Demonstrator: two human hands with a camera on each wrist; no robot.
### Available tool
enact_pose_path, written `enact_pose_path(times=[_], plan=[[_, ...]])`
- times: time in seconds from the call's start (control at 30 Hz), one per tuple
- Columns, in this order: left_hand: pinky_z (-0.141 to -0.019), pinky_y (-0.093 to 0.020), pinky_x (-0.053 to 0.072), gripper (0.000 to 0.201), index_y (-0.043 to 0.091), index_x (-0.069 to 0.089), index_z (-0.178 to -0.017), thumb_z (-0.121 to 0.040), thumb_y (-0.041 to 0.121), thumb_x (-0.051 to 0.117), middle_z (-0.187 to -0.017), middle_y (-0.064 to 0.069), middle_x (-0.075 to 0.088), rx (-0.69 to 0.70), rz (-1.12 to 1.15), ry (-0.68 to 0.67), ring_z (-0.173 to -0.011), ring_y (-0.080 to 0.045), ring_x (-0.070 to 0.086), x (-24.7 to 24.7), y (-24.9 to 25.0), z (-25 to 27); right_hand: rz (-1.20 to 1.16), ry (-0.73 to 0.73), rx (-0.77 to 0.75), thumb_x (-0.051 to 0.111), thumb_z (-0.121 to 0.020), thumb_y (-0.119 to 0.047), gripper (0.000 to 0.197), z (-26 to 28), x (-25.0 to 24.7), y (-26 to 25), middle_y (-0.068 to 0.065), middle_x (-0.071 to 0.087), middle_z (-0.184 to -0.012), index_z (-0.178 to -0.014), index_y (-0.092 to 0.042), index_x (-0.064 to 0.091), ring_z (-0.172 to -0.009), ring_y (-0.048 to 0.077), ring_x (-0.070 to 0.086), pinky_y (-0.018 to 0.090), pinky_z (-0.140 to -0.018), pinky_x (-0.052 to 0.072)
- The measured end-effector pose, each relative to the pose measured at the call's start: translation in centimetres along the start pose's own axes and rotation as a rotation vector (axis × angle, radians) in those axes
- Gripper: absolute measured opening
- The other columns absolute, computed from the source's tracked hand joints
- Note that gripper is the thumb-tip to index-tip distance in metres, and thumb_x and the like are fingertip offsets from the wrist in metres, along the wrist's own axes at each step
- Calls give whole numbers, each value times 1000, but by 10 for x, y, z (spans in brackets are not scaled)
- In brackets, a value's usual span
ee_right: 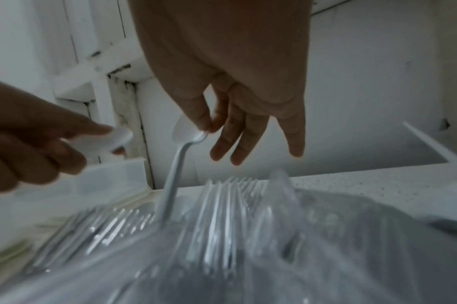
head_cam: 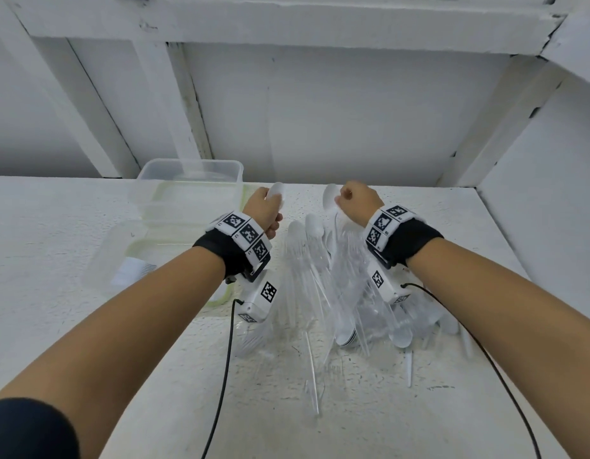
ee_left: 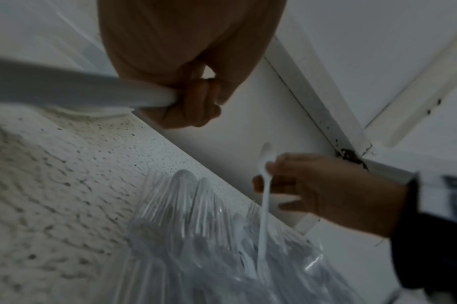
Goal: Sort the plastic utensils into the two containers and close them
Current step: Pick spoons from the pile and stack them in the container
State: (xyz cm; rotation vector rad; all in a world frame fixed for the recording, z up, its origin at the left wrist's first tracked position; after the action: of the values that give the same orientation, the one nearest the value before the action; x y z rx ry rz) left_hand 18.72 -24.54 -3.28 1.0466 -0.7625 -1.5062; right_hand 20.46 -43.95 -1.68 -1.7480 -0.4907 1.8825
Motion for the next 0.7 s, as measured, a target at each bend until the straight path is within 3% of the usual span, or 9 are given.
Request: enact_pose_path(times=[0.1, 0.2, 0.27, 0.3, 0.4, 0.53, 0.63, 0.7], plan=[[-54, -25, 36, 38, 3, 50, -107, -86, 31, 62, -63, -5, 43, -17, -301, 4, -54, -19, 42, 6, -3, -12, -266, 141, 3, 36, -100, -20, 15, 7, -19, -5, 14, 59, -103, -104, -8, 44, -88, 29, 65, 39, -75, 50], [-68, -28, 39, 30, 2, 57, -107, -84, 21, 64, -73, -4, 50, -2, -588, -10, -69, -23, 50, 12, -4, -22, -553, 290, -29, 27, -102, -18, 7, 17, -42, -11, 16, 53, -108, -104, -13, 32, -75, 31, 68, 40, -71, 58], [-71, -27, 39, 14, 6, 58, -83, -86, 19, 62, -89, -3, 52, -7, -721, -48, -76, -22, 52, 19, -7, -25, -667, 336, -28, 24, -102, -18, 4, 22, -54, -14, 14, 50, -107, -103, -17, 28, -66, 28, 67, 36, -63, 58], [-70, -27, 39, 22, 9, 51, -70, -85, 19, 62, -91, -5, 52, -18, -755, -48, -77, -22, 51, 21, -11, -30, -701, 331, -24, 22, -102, -19, 5, 25, -56, -16, 12, 50, -104, -104, -19, 27, -62, 26, 67, 37, -61, 58], [-72, -27, 37, 39, 11, 34, -60, -87, 17, 61, -88, -9, 49, -13, -801, -41, -83, -21, 46, 24, -16, -35, -698, 285, -36, 21, -102, -21, 9, 28, -57, -23, 5, 49, -91, -107, -23, 29, -52, 21, 61, 37, -53, 57], [-69, -29, 39, 32, 8, 43, -64, -86, 24, 61, -64, -4, 46, -32, -817, 21, -76, -25, 51, 12, -17, -35, -579, 205, -49, 25, -102, -19, 23, 23, -44, -25, 3, 44, -74, -122, -16, 36, -51, 12, 43, 23, -44, 41], [-70, -30, 42, 29, 3, 56, -83, -89, 31, 53, -67, -5, 52, 29, -749, 51, -73, -26, 55, 4, -13, -33, -396, 21, -10, 41, -94, -14, 35, 8, -24, -23, 1, 47, -82, -129, -9, 37, -60, 9, 41, 20, -49, 32], [-71, -31, 42, 31, 3, 57, -98, -93, 31, 44, -82, -11, 59, 89, -683, 90, -80, -29, 58, -1, -5, -29, -232, -112, 6, 50, -90, -12, 41, 3, -10, -24, 5, 46, -83, -129, -2, 39, -60, 11, 39, 22, -49, 31]])
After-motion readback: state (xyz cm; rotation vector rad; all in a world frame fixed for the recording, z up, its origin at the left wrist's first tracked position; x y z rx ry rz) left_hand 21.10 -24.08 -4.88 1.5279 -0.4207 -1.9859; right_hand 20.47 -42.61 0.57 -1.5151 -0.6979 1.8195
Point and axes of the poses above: each hand's wrist, its own z-axis away from the middle knuckle, its own x-axis out of the palm, y = z × x, the point moved 7 cm from there along -z, towards the middle knuckle
